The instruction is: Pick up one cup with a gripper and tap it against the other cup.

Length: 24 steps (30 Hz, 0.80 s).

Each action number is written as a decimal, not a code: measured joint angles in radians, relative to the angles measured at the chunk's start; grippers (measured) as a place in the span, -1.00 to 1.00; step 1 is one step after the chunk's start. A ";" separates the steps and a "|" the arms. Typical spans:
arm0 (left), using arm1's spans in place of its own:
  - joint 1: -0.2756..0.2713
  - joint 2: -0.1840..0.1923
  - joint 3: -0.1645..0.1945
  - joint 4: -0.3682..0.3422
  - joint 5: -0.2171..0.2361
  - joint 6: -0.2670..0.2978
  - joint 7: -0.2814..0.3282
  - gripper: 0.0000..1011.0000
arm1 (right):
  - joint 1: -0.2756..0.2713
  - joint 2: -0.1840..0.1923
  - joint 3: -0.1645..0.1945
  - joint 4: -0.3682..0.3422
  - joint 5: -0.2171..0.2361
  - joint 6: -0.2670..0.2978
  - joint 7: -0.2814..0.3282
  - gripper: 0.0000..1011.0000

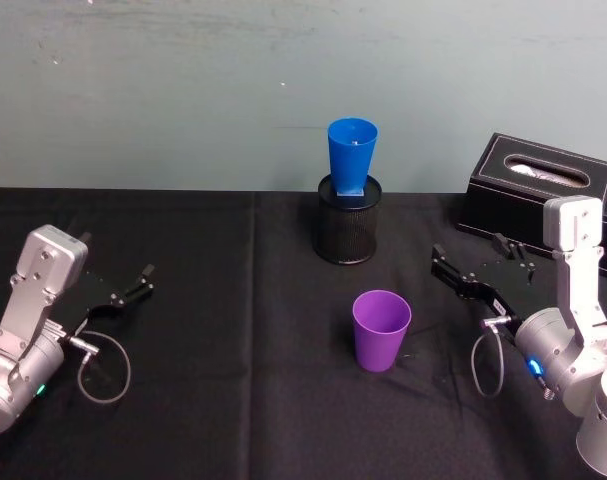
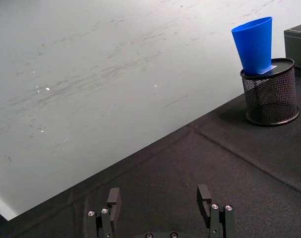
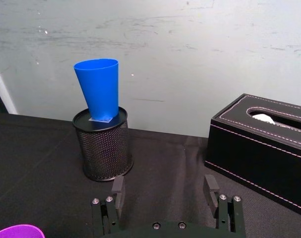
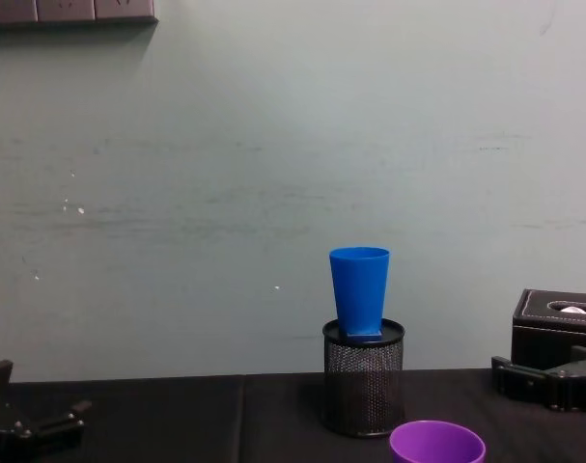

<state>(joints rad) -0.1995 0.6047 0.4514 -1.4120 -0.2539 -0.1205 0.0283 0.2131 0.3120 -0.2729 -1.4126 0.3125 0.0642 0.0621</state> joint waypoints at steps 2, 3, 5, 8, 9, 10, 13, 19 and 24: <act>0.000 0.000 0.000 0.000 0.000 0.000 0.000 1.00 | 0.000 0.000 0.000 0.000 0.000 0.000 0.000 0.98; 0.000 0.000 0.000 0.000 0.000 0.000 0.000 1.00 | 0.000 0.000 0.000 0.000 0.000 0.000 0.000 0.98; 0.000 0.000 0.000 0.000 0.000 0.000 0.000 1.00 | 0.000 0.000 0.000 0.000 0.000 0.000 0.000 0.98; 0.000 0.000 0.000 0.000 0.000 0.000 0.000 1.00 | 0.000 0.000 0.000 0.000 0.000 0.000 0.000 0.98; 0.000 0.000 0.000 0.000 0.000 0.000 0.000 1.00 | 0.000 0.000 0.000 0.000 0.000 0.000 0.000 0.98; 0.000 0.000 0.000 0.000 0.000 0.000 0.000 1.00 | 0.000 0.000 0.000 0.000 0.000 0.000 0.000 0.98; 0.000 0.000 0.000 0.000 0.000 0.000 0.000 1.00 | 0.000 0.000 0.000 0.000 0.000 0.000 0.000 0.98; 0.000 0.000 0.000 0.000 0.000 0.000 0.000 1.00 | 0.000 0.000 0.000 0.000 0.000 0.000 0.000 0.98; 0.000 0.000 0.000 0.000 0.000 0.000 0.000 1.00 | 0.000 0.000 0.000 0.000 0.000 0.000 0.000 0.98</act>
<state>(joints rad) -0.1995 0.6047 0.4514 -1.4120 -0.2539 -0.1205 0.0283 0.2131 0.3120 -0.2729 -1.4127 0.3125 0.0643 0.0620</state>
